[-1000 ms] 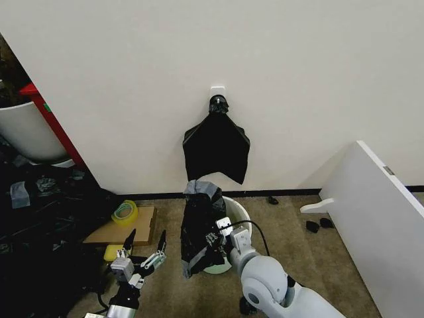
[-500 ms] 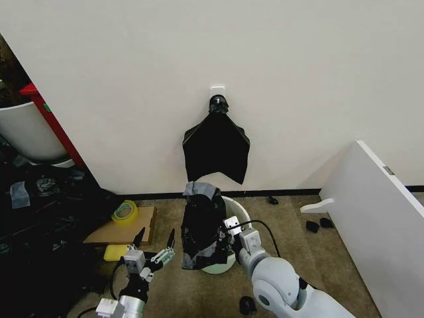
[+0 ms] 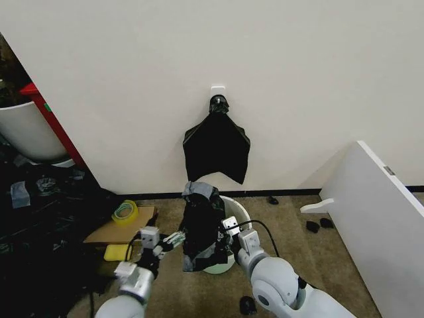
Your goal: Place the garbage bag over the trash bin.
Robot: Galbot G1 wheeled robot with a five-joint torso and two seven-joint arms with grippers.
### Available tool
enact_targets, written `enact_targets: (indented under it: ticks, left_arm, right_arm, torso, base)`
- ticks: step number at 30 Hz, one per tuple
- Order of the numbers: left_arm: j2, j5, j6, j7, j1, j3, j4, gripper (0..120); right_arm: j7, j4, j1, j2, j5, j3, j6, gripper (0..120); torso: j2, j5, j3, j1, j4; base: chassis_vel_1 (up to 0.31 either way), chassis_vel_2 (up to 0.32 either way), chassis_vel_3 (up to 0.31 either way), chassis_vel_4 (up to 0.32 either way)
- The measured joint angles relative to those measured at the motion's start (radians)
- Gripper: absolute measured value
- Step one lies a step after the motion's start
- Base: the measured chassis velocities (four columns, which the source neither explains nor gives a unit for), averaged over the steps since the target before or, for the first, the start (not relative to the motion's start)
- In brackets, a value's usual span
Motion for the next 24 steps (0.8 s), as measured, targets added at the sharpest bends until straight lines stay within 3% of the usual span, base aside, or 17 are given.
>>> enact_targets:
  ticks: [6, 9, 12, 15, 18, 24]
  left_arm:
    - [-0.006, -0.073, 0.174, -0.105, -0.129, 0.095, 0.031, 86]
    - [-0.013, -0.1, 0.206, -0.131, -0.153, 0.111, 0.042, 86]
    - [-0.061, -0.22, 0.366, -0.267, -0.254, 0.16, 0.079, 84]
    - [-0.072, -0.247, 0.396, -0.288, -0.279, 0.166, 0.087, 84]
    - [-0.092, -0.319, 0.476, -0.342, -0.339, 0.179, 0.107, 73]
    - [-0.121, -0.407, 0.548, -0.425, -0.421, 0.2, 0.167, 65]
  right_arm:
    - [0.001, 0.001, -0.002, -0.001, 0.001, 0.001, 0.0, 0]
    - [0.002, 0.001, -0.003, 0.0, 0.001, 0.001, -0.001, 0]
    - [0.005, 0.001, -0.004, 0.003, 0.002, 0.002, -0.002, 0]
    - [0.007, 0.0, -0.004, 0.005, 0.002, 0.002, -0.002, 0]
    - [0.011, 0.0, -0.008, 0.009, 0.002, 0.002, -0.003, 0]
    - [0.012, -0.004, -0.007, 0.011, 0.002, 0.0, -0.003, 0]
  torso:
    - [0.0, 0.0001, 0.0, 0.0, 0.0002]
    - [0.0, 0.0001, 0.0, 0.0, 0.0002]
    - [0.0, 0.0001, 0.0, 0.0, 0.0003]
    - [0.0, 0.0, 0.0, 0.0, 0.0002]
    - [0.0, 0.0001, 0.0, 0.0, 0.0001]
    - [0.0, -0.0001, 0.0, 0.0, 0.0001]
  base:
    - [0.0, 0.0, 0.0, 0.0]
    - [0.0, 0.0, 0.0, 0.0]
    - [0.0, 0.0, 0.0, 0.0]
    - [0.0, 0.0, 0.0, 0.0]
    - [0.0, 0.0, 0.0, 0.0]
    - [0.0, 0.0, 0.0, 0.0]
